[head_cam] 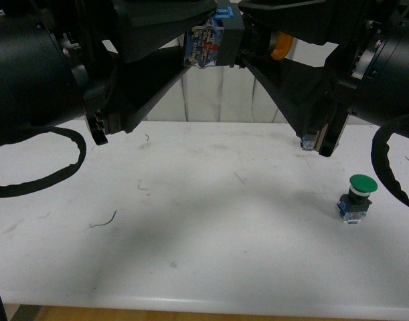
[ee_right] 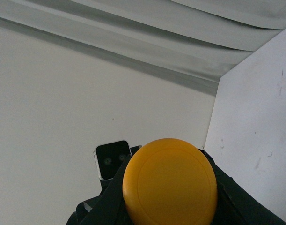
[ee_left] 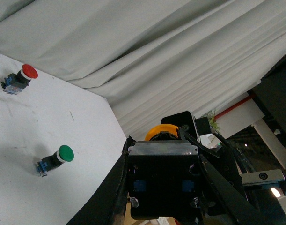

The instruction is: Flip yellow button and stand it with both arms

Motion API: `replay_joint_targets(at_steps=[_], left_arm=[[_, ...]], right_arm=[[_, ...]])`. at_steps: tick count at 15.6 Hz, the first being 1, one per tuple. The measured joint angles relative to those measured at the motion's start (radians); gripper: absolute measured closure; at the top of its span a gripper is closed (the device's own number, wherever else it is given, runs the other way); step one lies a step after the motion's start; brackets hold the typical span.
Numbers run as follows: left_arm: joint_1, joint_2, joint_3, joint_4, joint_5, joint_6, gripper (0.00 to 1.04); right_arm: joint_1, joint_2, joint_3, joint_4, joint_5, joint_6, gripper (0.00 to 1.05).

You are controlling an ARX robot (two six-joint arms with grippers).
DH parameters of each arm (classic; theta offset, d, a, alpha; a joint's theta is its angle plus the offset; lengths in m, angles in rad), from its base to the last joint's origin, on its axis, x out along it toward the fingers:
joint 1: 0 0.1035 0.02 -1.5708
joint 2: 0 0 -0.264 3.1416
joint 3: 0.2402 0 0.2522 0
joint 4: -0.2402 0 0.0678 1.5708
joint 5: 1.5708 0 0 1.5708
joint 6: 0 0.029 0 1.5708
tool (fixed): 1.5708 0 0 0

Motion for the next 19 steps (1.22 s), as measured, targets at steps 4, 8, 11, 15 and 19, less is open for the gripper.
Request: replay_joint_targets(at_steps=[4, 8, 11, 15, 19], left_arm=[[0.000, 0.000, 0.000, 0.000, 0.001, -0.001, 0.70], [0.008, 0.000, 0.000, -0.003, 0.008, -0.002, 0.48], [0.068, -0.041, -0.017, -0.004, 0.023, -0.003, 0.08], [0.257, -0.307, -0.183, -0.080, 0.095, 0.008, 0.07], [0.436, -0.767, -0.280, -0.505, 0.090, 0.264, 0.07]], right_arm=[[0.000, 0.000, 0.000, 0.000, 0.000, 0.005, 0.70], [0.000, 0.000, 0.000, -0.002, 0.006, -0.014, 0.70], [-0.007, 0.000, 0.000, -0.003, 0.015, -0.037, 0.71], [-0.035, 0.000, 0.003, -0.005, 0.030, -0.037, 0.75], [-0.036, 0.000, 0.003, -0.005, 0.031, -0.037, 0.75]])
